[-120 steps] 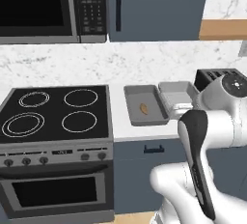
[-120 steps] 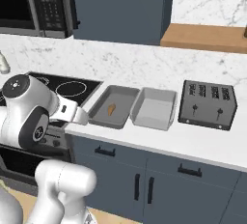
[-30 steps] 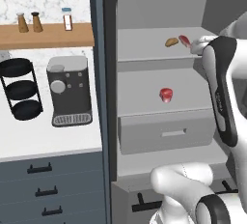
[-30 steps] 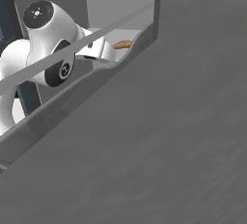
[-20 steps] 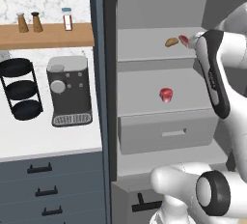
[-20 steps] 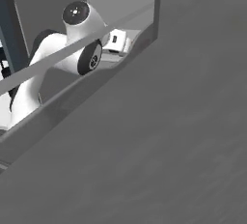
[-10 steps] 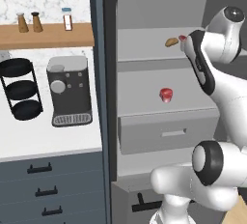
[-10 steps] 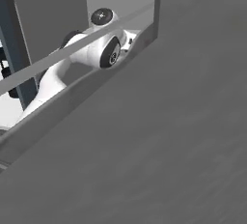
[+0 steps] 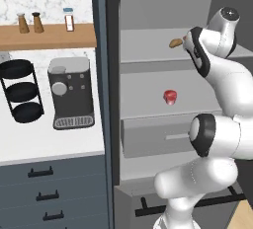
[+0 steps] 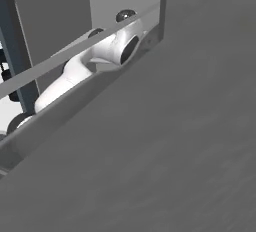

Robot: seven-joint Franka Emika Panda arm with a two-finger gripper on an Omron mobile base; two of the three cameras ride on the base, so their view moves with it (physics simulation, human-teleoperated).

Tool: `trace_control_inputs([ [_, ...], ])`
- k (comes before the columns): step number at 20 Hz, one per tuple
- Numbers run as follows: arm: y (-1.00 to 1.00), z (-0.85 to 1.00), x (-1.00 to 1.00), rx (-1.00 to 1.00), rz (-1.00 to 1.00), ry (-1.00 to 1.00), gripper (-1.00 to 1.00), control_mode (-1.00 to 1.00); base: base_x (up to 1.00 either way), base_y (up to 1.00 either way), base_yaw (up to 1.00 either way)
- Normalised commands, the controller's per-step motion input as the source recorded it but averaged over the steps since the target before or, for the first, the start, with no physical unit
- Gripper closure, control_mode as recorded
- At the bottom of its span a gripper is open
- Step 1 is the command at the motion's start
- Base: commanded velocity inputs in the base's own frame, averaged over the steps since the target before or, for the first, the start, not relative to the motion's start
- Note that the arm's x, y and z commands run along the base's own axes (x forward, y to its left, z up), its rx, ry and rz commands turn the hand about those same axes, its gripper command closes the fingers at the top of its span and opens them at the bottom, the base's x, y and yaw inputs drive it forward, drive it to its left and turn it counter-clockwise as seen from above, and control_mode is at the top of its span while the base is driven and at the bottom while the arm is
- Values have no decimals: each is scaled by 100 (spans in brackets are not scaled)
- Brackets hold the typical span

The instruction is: Place one sweet potato and one steak in each tupperware on the nearby counter, to pack two identical lunches.

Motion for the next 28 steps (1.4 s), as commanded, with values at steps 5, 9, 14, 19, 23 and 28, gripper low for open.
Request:
trace_control_inputs([
  [5,-5,-22,57,0,2,0,-100,-100,0,0,0],
  [9,-8,-19,49,0,5,0,-100,-100,0,0,0],
  [14,-6,-27,44,0,5,0,-100,-100,0,0,0],
  [19,0,-35,32,0,4,0,100,-100,0,0,0],
  [23,1,-51,3,-3,2,0,100,-100,0,0,0],
  [28,12,-67,-10,-11,1,-2,100,-100,0,0,0],
])
